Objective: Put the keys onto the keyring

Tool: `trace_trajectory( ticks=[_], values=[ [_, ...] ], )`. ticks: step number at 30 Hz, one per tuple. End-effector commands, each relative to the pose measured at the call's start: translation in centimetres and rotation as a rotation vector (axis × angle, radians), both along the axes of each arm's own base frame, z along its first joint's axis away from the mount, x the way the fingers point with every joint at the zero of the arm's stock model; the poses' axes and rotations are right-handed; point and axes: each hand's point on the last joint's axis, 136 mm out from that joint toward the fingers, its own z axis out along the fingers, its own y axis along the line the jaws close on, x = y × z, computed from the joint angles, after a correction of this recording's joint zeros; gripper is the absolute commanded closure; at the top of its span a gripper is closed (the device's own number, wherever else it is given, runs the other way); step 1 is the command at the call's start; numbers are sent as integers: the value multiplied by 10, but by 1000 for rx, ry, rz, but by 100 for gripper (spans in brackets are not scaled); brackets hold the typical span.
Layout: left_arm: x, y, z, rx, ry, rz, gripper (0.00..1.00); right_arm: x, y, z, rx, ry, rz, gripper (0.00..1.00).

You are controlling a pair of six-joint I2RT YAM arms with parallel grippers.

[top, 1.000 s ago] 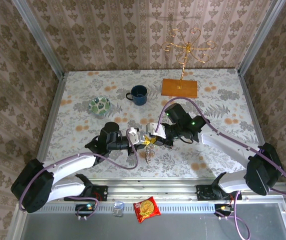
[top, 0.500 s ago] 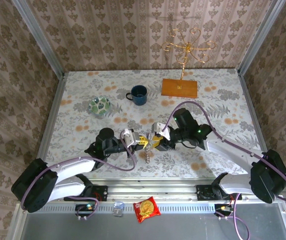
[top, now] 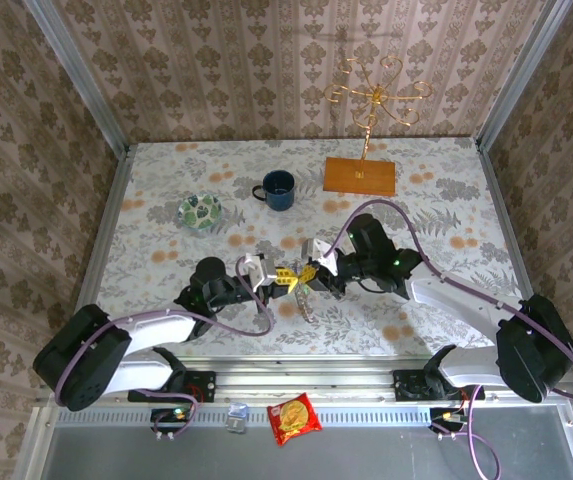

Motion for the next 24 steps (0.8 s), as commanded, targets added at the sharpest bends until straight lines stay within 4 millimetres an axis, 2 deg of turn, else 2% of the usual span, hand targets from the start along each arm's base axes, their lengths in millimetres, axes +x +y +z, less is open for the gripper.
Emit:
trace_trajectory(
  ticks=[1,3,5,9,13,17,19,21,24],
  values=[
    [-2,1,16,-67,-20,-12,98,-2,6,8,39,-23,39,100],
    [0,4,14,-57,-21,10,89,-3,4,9,10,-30,50,100],
    [1,4,8,-21,-24,16,85,-4,1,7,-33,-36,64,100],
    [-2,3,-6,106,-43,-7,84,-10,-2,5,-121,-52,110,100],
    [-2,4,-10,168,-59,-14,84,-16,-1,4,-194,-69,163,100],
    [-2,2,-5,170,-70,-23,83,-20,5,5,-238,-90,198,100],
    [-3,0,0,159,-74,-39,87,-21,10,6,-243,-103,209,100],
    [-5,-1,4,145,-77,-52,98,-19,13,10,-218,-101,193,100],
    [-7,0,8,118,-72,-53,100,-12,10,16,-125,-75,113,82]
  ],
)
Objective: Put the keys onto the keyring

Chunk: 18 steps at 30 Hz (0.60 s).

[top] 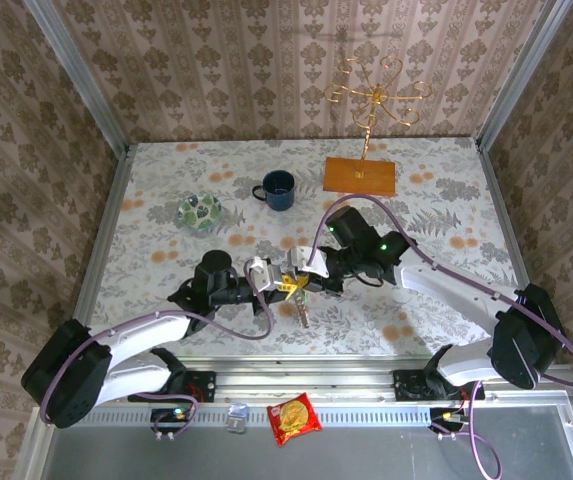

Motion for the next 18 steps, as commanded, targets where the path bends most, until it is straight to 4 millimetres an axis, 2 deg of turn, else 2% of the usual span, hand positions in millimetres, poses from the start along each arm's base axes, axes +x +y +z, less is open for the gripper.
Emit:
trace_trajectory(
  ticks=[1,4,9,14,18],
  values=[
    [1,-2,24,-66,-45,-10,100,-1,1,17,139,29,-40,75],
    [0,1,26,-101,-37,-3,100,1,-9,12,200,60,-106,66],
    [-1,3,31,-148,-32,3,100,-1,-18,4,241,70,-168,64],
    [0,5,32,-169,-25,14,100,1,-26,7,292,14,-233,64],
    [2,6,33,-182,-24,24,100,5,-35,0,287,-36,-287,63]
  ],
)
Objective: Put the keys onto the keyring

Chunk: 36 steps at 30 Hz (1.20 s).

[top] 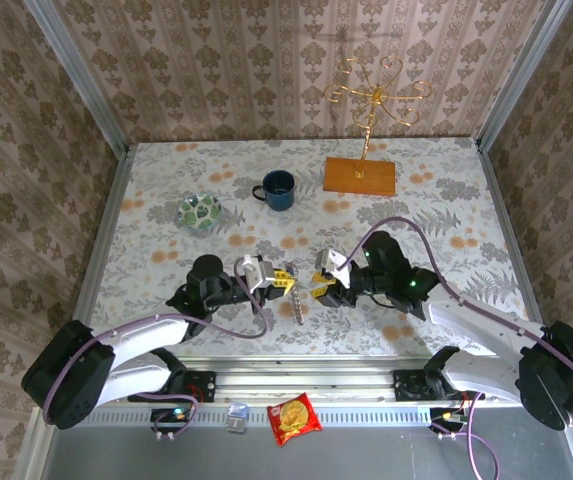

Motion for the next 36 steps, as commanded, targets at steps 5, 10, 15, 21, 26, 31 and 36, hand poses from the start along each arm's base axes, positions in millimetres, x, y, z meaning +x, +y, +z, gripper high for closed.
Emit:
trace_trajectory(
  ticks=[5,10,15,21,26,31,36],
  values=[
    [0,1,19,-93,-20,-1,100,4,5,2,27,-42,-26,63],
    [1,-1,24,-122,-14,-1,100,7,18,4,56,-55,-17,61],
    [0,-1,25,-131,-9,-9,100,14,25,-2,49,-70,-32,60],
    [0,0,27,-142,-2,-4,100,25,30,-6,52,-93,-58,64],
    [2,1,24,-132,0,12,100,28,31,4,77,-117,-67,84],
    [5,2,17,-90,-7,35,100,25,21,11,40,-142,-81,99],
    [6,2,10,-36,-13,37,100,22,15,28,18,-172,-75,100]
  ],
)
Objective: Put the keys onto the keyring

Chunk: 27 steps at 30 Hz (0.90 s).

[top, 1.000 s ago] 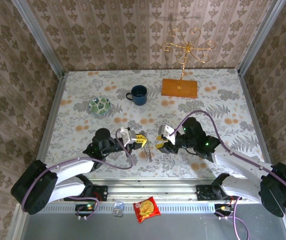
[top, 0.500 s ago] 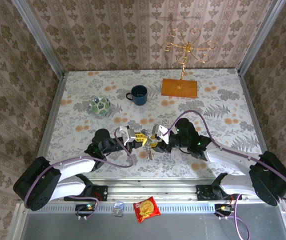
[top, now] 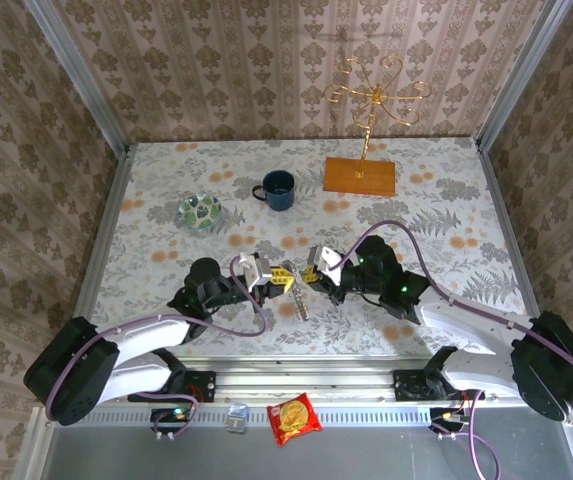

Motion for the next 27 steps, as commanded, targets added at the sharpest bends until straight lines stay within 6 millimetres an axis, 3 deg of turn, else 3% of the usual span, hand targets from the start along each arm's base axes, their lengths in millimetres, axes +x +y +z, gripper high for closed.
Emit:
trace_trajectory(
  ticks=[1,3,9,13,18,22,27],
  values=[
    [4,2,6,13,-51,13,100,1,-3,20,-23,-43,-1,100],
    [4,2,6,12,-54,17,95,0,-4,22,-35,-41,2,100],
    [9,11,7,7,-66,89,60,0,-12,29,-72,-43,-26,100],
    [24,32,16,-22,-108,259,44,3,-17,35,-100,-40,-54,100],
    [48,82,40,-52,-146,580,34,0,-1,46,-100,-27,-33,100],
    [61,147,73,-148,-157,915,24,-9,35,57,-35,14,40,100],
    [61,198,101,-234,-120,1127,21,-16,81,68,115,101,132,100]
  ],
)
